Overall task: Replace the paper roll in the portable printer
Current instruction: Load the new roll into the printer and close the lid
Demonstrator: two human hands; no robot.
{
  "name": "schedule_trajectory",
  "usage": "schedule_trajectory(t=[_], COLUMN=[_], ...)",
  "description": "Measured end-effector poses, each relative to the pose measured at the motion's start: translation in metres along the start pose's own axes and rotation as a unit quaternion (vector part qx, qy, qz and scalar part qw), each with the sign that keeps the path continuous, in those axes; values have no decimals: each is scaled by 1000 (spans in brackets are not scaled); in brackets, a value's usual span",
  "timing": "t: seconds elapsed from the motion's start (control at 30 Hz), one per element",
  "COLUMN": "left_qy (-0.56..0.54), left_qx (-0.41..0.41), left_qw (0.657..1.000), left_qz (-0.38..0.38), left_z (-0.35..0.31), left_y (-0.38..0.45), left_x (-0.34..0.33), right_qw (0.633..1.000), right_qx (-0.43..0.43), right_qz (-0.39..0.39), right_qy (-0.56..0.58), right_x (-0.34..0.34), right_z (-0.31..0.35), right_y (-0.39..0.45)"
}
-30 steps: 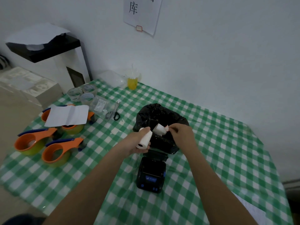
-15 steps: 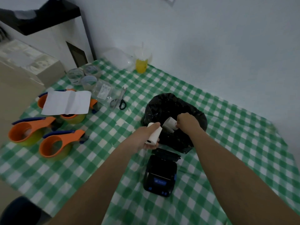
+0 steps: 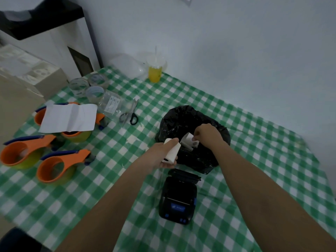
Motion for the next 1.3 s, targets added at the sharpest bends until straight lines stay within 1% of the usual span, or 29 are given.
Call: schedule_trajectory(t=[0.07, 0.23, 0.3, 0.33, 0.4, 0.47, 0.57, 0.63, 0.7, 0.8, 0.9, 0.93, 0.97, 1.03, 1.1, 1.13, 1.2, 1.3], left_qy=[1, 7, 5, 8, 16, 17, 20, 23, 38, 68, 95, 97, 95, 90, 89, 78, 57, 40], left_qx=[0, -7, -10, -12, -19, -26, -36, -35, -35, -26, -21, -27, -37, -46, -48, -52, -59, -68], left_qw=[1000, 1000, 1000, 1000, 1000, 999, 999, 999, 998, 996, 994, 994, 994, 995, 995, 996, 997, 997], left_qz=[-2, 1, 1, 2, 7, 12, 17, 22, 35, 41, 48, 45, 41, 27, 11, 6, 6, 19], left_z=[2, 4, 4, 4, 5, 6, 11, 19, 28, 45, 61, 64, 67, 74, 81, 83, 86, 87], left_y=[0, -3, -6, -7, -11, -16, -23, -30, -35, -44, -52, -55, -57, -61, -62, -64, -64, -64], left_x=[-1, -2, -3, -3, -5, -8, -14, -21, -29, -38, -44, -45, -46, -47, -46, -48, -50, -54], right_qw=[1000, 994, 986, 975, 940, 907, 880, 870, 869, 862, 834, 829, 833, 839, 822, 812, 794, 761], right_qx=[4, 8, -1, -14, -38, -45, -30, -6, 33, 67, 56, 48, 31, -22, -62, -72, -86, -86], right_qz=[-22, -58, -98, -123, -172, -201, -186, -125, -65, -53, -44, -45, -58, -109, -163, -176, -180, -155], right_qy=[9, 88, 137, 186, 293, 367, 436, 477, 490, 500, 548, 555, 550, 533, 542, 551, 574, 624], right_x=[2, 6, 16, 22, 31, 34, 26, 6, -16, -35, -50, -56, -60, -65, -65, -66, -70, -77], right_z=[-1, -6, -6, -8, -11, -8, 6, 19, 35, 45, 45, 45, 43, 37, 33, 33, 34, 39], right_y=[-2, -11, -21, -29, -51, -80, -125, -147, -166, -189, -208, -212, -217, -225, -234, -237, -241, -240])
Point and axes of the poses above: each hand's wrist, its own y-axis towards the middle knuckle, its own x-axis out of the back of the hand, z = x × y, the point moved 9 cm from there along y, towards the middle knuckle, and after that the axes turned 9 degrees about -y, right-handed, at the moved point
